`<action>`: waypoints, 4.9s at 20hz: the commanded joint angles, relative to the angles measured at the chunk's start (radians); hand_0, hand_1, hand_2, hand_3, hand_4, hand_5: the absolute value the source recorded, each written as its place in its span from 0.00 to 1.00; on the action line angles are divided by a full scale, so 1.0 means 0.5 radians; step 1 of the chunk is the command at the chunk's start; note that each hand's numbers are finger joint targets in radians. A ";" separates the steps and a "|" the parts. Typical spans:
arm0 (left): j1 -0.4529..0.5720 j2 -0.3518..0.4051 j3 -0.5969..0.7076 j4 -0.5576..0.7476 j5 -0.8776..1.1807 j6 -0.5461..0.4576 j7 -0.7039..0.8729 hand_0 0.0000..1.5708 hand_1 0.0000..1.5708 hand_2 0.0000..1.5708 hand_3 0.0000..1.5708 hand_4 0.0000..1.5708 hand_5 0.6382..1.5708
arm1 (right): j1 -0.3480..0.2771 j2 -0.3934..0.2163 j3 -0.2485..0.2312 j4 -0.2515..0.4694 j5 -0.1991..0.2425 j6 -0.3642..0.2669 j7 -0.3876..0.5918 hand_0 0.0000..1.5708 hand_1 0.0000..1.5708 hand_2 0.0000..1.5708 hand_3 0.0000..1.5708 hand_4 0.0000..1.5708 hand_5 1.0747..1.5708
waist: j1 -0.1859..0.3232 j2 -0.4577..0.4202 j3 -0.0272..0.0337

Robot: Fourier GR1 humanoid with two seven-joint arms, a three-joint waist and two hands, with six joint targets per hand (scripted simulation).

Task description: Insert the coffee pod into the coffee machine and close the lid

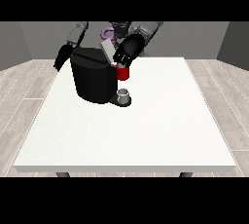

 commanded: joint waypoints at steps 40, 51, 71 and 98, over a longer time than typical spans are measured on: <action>-0.009 0.174 -0.014 0.037 -0.269 0.436 -0.330 0.00 0.00 0.35 0.29 0.00 1.00 | -0.078 -0.032 0.033 -0.095 0.091 -0.047 0.103 0.00 0.00 0.00 0.00 0.00 1.00 | -0.064 0.188 -0.001; 0.232 -0.063 -0.071 -0.001 -0.247 0.311 -0.229 0.00 0.00 0.00 0.00 0.00 1.00 | 0.161 -0.008 -0.014 0.096 0.037 -0.024 0.007 0.00 0.00 0.00 0.00 0.00 1.00 | 0.170 -0.190 0.000; 1.364 -0.871 0.556 0.011 0.743 0.175 -0.482 0.00 0.00 0.00 0.00 0.25 1.00 | 0.597 0.090 -0.031 0.016 -0.177 0.154 -0.095 0.00 0.00 0.00 0.00 0.00 1.00 | 0.739 -1.184 -0.002; 1.784 -0.910 0.133 -1.041 1.238 0.135 -0.009 0.00 0.00 0.00 0.00 0.22 1.00 | -0.097 -0.222 -0.339 0.332 -0.473 0.389 0.180 0.00 0.00 0.00 0.00 0.11 1.00 | 1.049 -0.795 0.000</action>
